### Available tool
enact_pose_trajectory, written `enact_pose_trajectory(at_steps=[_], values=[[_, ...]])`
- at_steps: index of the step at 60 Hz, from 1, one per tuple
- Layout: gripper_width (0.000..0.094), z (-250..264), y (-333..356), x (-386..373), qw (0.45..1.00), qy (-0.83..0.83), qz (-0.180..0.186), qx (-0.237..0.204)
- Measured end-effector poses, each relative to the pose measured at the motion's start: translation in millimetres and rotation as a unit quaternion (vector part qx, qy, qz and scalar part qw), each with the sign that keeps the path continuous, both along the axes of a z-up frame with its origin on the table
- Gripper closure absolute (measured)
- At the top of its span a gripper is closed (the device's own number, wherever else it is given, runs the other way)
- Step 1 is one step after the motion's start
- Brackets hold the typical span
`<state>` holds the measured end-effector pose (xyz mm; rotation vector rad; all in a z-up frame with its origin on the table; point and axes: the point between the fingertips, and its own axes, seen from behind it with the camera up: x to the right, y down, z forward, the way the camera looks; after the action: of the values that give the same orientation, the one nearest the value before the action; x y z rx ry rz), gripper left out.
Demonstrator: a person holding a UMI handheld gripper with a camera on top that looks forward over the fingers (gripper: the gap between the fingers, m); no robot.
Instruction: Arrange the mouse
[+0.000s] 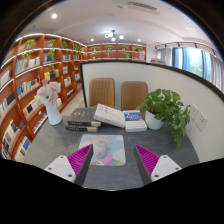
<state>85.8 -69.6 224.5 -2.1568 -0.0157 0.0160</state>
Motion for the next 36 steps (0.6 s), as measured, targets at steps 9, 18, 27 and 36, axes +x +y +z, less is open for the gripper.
enact_pose_trajectory(at_steps=[9, 18, 27, 36], values=[[0.0124, 6, -36, 12, 1.000, -0.005, -0.002, 0.009], [0.0125, 17, -59, 21, 1.000, 0.007, -0.005, 0.016], [0.0130, 19, -76, 26, 1.000, 0.010, -0.010, 0.014], [0.0132, 13, -88, 28, 1.000, 0.015, -0.013, 0.011]])
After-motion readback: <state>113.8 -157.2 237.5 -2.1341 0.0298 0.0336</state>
